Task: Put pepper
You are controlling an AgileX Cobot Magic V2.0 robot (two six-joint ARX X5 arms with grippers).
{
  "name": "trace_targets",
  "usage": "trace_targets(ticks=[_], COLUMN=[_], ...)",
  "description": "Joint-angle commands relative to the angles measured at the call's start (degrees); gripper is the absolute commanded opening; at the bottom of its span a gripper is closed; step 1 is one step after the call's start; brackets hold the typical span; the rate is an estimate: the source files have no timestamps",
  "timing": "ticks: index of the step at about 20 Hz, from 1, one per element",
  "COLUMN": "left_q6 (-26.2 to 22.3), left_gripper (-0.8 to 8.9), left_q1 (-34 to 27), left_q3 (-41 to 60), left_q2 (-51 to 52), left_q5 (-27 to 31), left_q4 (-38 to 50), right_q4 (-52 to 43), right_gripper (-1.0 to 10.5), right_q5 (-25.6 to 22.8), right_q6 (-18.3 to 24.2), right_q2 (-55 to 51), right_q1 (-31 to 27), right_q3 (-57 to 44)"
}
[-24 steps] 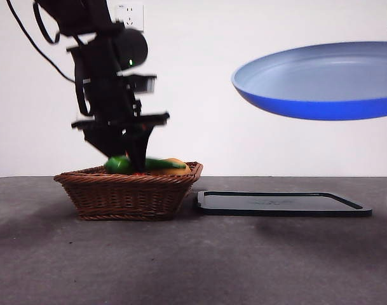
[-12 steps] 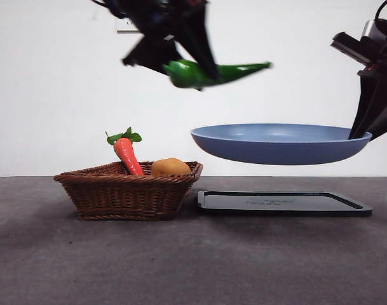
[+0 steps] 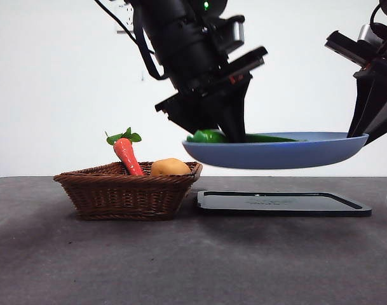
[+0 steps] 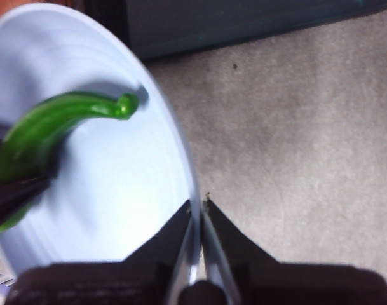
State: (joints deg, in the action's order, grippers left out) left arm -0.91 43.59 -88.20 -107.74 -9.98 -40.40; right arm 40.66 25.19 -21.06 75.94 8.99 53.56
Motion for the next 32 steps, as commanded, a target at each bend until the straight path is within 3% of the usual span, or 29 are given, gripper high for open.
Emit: trace_targets(ticks=[1,6,15,21,32], left_q6=[-0.8,-0.8,-0.8,-0.9,-0.6], left_gripper=[1.57,2.86,2.86,2.85,2.85], left_q1=[0.7,1.0,1.0,0.9,1.0], left_q3=[-1.1,-1.1,-1.1,-1.1,-1.1], left_q2=[-1.7,-1.6,6.8,19.4,37.2], left_q5=[-0.1,-0.2,-0.6,-0.6,-0.7], left_q4=[0.3,0.5,-1.5,-3.2,-6.7], right_q4=[-0.6,0.2,0.0,-9.4,-13.9], right_gripper=[0.1,0.1,0.1,0.1,0.1], right_q5=[0.4,0.4,-0.3,-0.2,-4.6], right_q6=[-0.5,-0.3,-0.2,-6.0,-7.5], right_q2=[0.4,0.4,0.4,1.3,24.0], right_q1=[0.6,0.8,0.2,-3.7,-7.1], right_q3=[1.2,1.2,1.2,1.4,15.3])
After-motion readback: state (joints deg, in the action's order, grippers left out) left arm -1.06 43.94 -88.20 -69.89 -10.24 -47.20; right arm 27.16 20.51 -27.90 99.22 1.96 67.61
